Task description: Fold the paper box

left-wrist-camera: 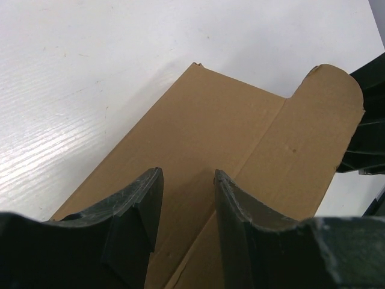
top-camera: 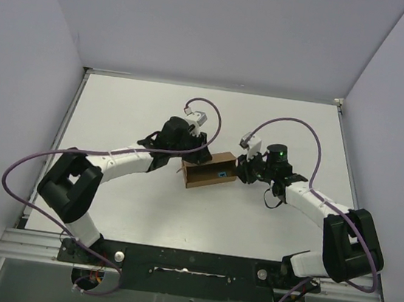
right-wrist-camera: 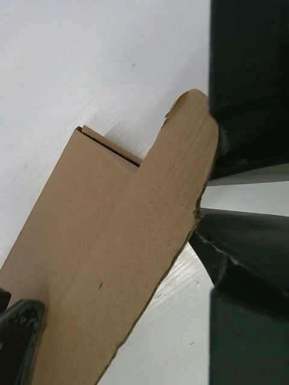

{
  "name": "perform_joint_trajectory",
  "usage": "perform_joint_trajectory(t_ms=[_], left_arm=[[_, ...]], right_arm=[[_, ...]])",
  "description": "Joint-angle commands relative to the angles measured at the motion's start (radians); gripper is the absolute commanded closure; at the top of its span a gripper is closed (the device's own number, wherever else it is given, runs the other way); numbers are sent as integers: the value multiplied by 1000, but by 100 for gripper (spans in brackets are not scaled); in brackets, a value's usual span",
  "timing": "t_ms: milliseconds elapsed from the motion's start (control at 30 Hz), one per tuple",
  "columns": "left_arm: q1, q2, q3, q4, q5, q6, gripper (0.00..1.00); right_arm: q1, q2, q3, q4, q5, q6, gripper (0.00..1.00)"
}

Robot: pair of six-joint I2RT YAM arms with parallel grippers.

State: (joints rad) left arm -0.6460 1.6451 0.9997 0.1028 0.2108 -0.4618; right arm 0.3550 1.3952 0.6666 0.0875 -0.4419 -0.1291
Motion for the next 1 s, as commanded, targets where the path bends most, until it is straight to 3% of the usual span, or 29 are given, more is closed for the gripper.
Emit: perform_joint_trajectory(t_ms=[0,67,200,400,633,800,967], left_arm=[[2,28,7,56,17,-9,62],[3,31,4,57,17,-10,62],[4,32,-2,55,14,-9,62],[4,24,-12,50,14,-5,62],[3,18,-29,48,19,-1,62],[4,15,-32,45,26,0,62],[3,16,-28,39,32,5,62]], right_arm=[[2,-24,14,8,-86,-6,78],[0,-26,19,-6,-119,-20,76],[-24,-37,45,-93,-192,-109,63],[-140,-58,83,-257,-334,-253,62],[-234,-166,101,-359,-383,-379,61],[-260,-188,159,-389,-364,-363,66],[-254,-152,247,-369,-368,-235,84]])
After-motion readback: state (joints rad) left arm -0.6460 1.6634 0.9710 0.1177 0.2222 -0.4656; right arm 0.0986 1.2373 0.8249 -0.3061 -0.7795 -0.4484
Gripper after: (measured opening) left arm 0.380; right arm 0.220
